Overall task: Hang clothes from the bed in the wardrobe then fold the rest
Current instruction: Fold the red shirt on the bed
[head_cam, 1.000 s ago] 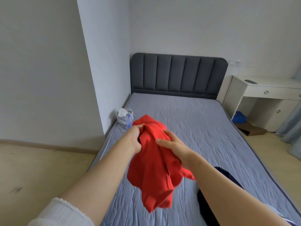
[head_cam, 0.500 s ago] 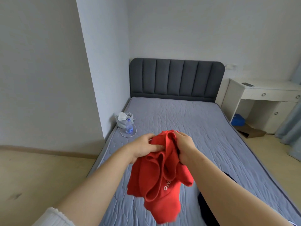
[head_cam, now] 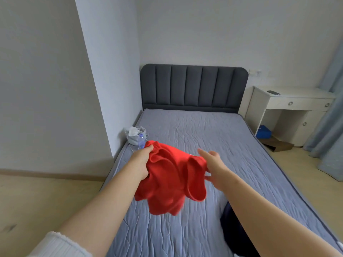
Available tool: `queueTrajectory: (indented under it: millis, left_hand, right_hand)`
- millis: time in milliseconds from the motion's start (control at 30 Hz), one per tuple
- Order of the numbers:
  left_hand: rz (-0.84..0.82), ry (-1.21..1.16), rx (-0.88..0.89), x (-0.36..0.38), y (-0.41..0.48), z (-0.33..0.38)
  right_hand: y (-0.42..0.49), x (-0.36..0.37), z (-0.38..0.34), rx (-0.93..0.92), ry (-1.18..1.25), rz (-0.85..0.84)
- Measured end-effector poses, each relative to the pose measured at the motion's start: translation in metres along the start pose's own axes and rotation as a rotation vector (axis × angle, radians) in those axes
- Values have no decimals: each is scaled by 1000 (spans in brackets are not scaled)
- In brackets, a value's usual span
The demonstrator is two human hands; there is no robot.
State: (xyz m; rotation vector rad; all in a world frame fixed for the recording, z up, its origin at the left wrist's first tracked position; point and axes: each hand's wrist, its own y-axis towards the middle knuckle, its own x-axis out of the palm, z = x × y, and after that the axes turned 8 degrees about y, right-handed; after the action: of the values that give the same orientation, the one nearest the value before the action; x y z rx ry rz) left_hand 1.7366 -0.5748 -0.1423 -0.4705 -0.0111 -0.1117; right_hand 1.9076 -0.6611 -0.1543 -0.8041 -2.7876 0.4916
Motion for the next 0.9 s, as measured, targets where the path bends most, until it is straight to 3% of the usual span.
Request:
queueTrajectory:
  millis: [200, 333, 433, 533, 667, 733, 833, 900]
  left_hand:
    - [-121, -339, -183, 5, -6, 3]
    - [-161, -327, -202, 2, 0, 3]
    - [-150, -357, -217, -4, 4, 4]
    - [-96, -397, -207, -6, 1, 3]
    - [-187, -444, -141, -5, -9, 6]
    - [-246, -252, -66, -4, -13, 6]
    - [-338, 121, 183, 4, -22, -3]
    - [-311, 178, 326, 11, -26, -11]
  right_hand:
    - [-19, 10, 6, 44, -138, -431]
    - [-18, 16, 1, -82, -64, -540]
    - [-18, 20, -2, -68, -78, -632]
    - [-17, 26, -1, -73, -198, -539]
    - [-13, 34, -10, -86, 171, -370]
    - [-10, 38, -17, -120, 267, -306]
    - [-8, 44, -22, -124, 372, -228]
    - [-7, 45, -24, -91, 484, -203]
